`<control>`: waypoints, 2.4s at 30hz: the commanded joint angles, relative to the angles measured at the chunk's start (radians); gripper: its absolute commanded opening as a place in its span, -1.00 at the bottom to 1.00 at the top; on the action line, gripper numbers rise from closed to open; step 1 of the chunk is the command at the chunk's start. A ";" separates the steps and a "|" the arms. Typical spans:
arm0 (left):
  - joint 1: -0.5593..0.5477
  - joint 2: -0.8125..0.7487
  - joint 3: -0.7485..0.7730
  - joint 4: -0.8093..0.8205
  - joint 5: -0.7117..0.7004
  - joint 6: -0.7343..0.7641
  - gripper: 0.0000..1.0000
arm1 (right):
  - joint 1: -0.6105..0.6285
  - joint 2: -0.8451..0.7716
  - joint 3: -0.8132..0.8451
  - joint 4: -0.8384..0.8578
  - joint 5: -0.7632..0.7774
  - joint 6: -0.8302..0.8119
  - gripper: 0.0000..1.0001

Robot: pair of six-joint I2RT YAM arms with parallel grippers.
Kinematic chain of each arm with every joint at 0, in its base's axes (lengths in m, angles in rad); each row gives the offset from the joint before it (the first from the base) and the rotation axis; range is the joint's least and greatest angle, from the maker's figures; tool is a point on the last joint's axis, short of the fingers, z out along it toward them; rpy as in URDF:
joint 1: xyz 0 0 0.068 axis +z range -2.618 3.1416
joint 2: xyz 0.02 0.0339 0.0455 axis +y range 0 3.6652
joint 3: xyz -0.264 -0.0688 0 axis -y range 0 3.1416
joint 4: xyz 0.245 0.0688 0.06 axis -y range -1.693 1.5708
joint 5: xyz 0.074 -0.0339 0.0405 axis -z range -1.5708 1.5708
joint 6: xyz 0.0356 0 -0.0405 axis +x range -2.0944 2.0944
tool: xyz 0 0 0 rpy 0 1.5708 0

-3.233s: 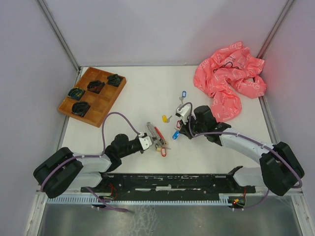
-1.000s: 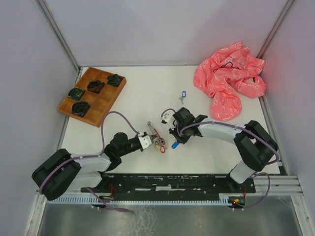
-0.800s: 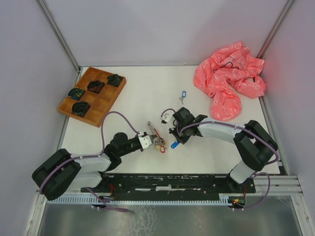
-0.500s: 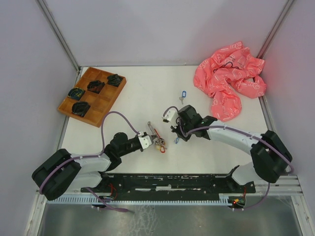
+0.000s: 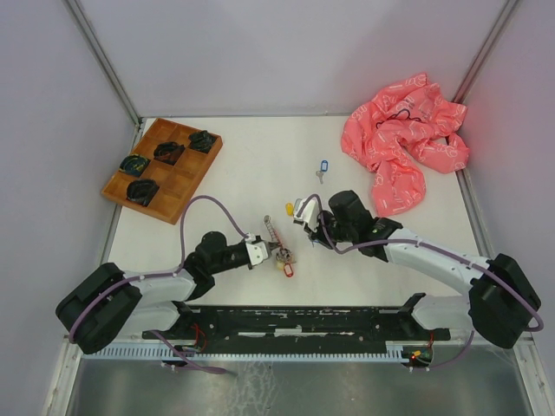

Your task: Put the keys on the keyring

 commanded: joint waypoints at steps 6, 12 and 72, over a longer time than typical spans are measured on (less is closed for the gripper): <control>0.005 0.015 0.096 -0.004 0.092 0.091 -0.95 | 0.003 -0.072 0.005 0.035 -0.158 -0.143 -0.99; 0.005 0.022 0.110 -0.028 0.130 0.137 -0.95 | 0.004 -0.085 0.014 -0.045 -0.265 -0.298 -0.94; 0.003 0.041 0.101 0.006 0.159 0.115 -0.95 | 0.162 -0.031 -0.081 0.207 -0.145 -0.453 -0.99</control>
